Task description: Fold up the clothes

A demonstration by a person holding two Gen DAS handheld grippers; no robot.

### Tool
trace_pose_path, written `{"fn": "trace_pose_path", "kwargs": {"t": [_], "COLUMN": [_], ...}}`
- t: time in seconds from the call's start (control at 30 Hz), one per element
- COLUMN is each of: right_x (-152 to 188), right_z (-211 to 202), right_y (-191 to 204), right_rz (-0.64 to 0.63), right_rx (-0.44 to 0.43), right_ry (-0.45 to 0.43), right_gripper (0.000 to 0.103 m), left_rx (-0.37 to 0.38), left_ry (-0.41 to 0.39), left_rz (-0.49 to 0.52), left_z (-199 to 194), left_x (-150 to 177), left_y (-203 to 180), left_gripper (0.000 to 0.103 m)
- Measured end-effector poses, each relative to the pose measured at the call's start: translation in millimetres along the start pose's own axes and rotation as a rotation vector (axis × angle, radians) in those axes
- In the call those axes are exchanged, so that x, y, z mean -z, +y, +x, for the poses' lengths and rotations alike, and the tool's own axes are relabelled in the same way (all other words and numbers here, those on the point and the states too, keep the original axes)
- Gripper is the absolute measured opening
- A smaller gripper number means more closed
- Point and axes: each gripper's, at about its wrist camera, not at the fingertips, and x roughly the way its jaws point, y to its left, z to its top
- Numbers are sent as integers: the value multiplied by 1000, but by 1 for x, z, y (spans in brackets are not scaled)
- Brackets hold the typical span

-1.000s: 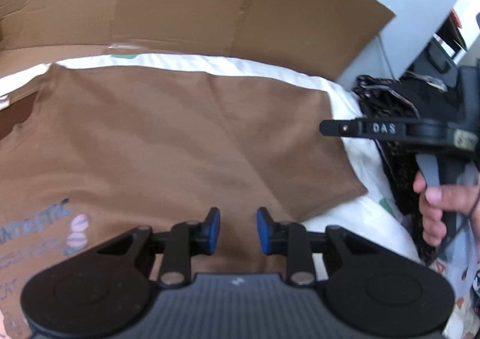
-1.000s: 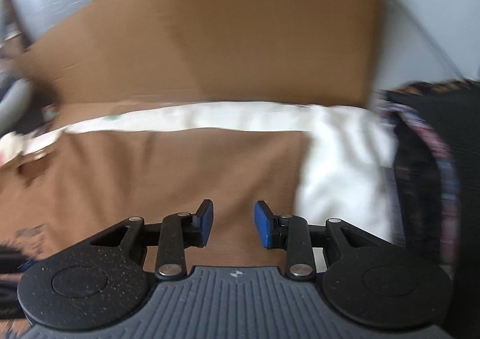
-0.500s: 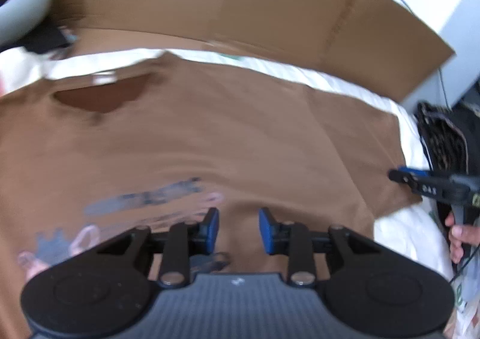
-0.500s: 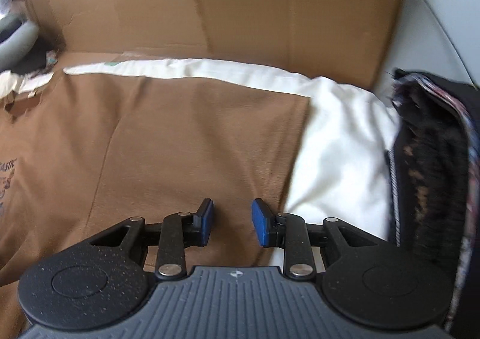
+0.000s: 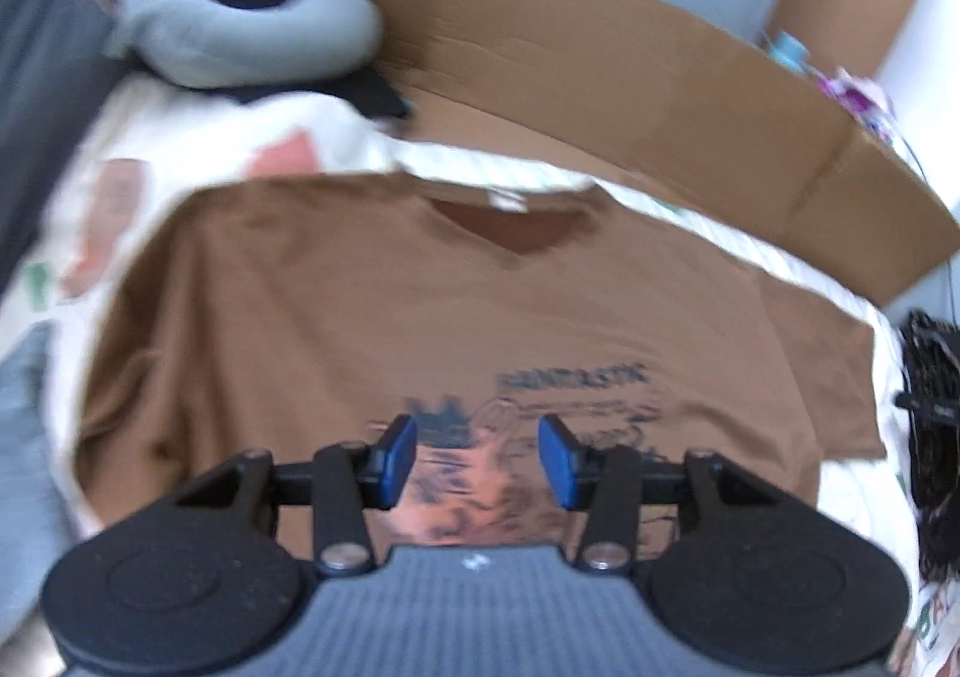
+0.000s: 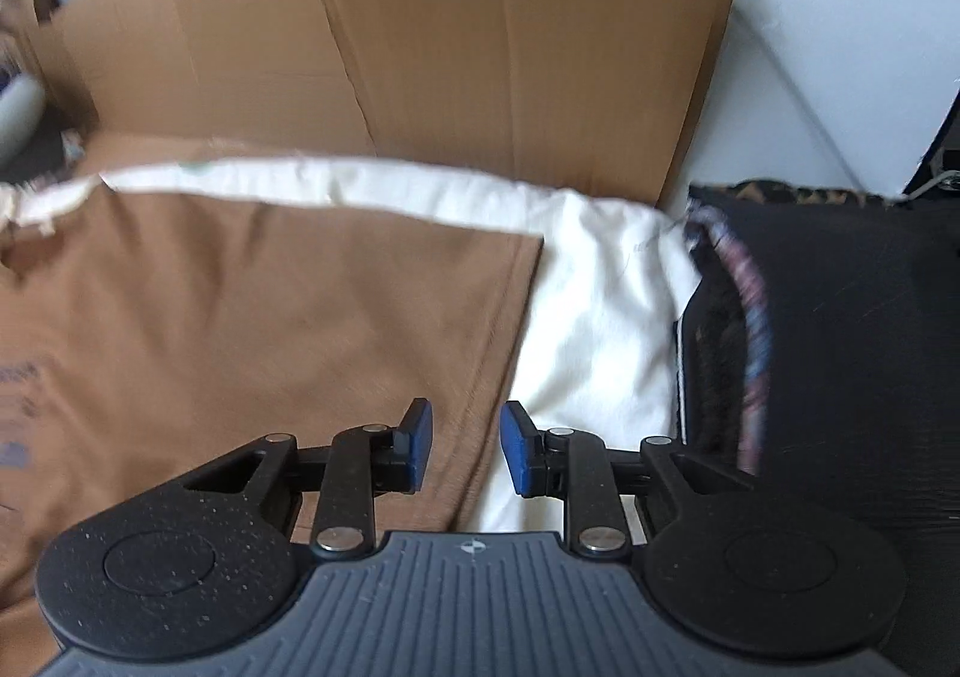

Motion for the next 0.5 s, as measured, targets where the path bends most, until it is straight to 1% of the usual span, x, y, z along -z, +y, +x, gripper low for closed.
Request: {"fn": "trace_pose_path", "kwargs": {"t": [0.1, 0.13, 0.2, 0.3, 0.43, 0.5], "right_x": [-12, -16, -25, -39, -55, -63], "right_z": [-28, -37, -59, -98, -145, -168], "right_y": [3, 3, 6, 13, 22, 26], "right_rz": [24, 32, 59, 70, 49, 38], "right_rx": [-20, -26, -43, -76, -117, -138], "right_ry": [4, 5, 6, -6, -25, -35], "right_gripper": [34, 35, 43, 51, 56, 63], "left_rx": [-15, -21, -33, -51, -91, -100], "left_ry": [-37, -44, -60, -93, -115, -121], "left_rz": [-32, -36, -42, -45, -53, -58], "left_z": [-40, -53, -79, -117, -163, -184], "left_x": [-9, -13, -19, -26, -32, -30], "left_y": [20, 25, 35, 48, 68, 80], "left_gripper": [53, 53, 53, 57, 59, 59]}}
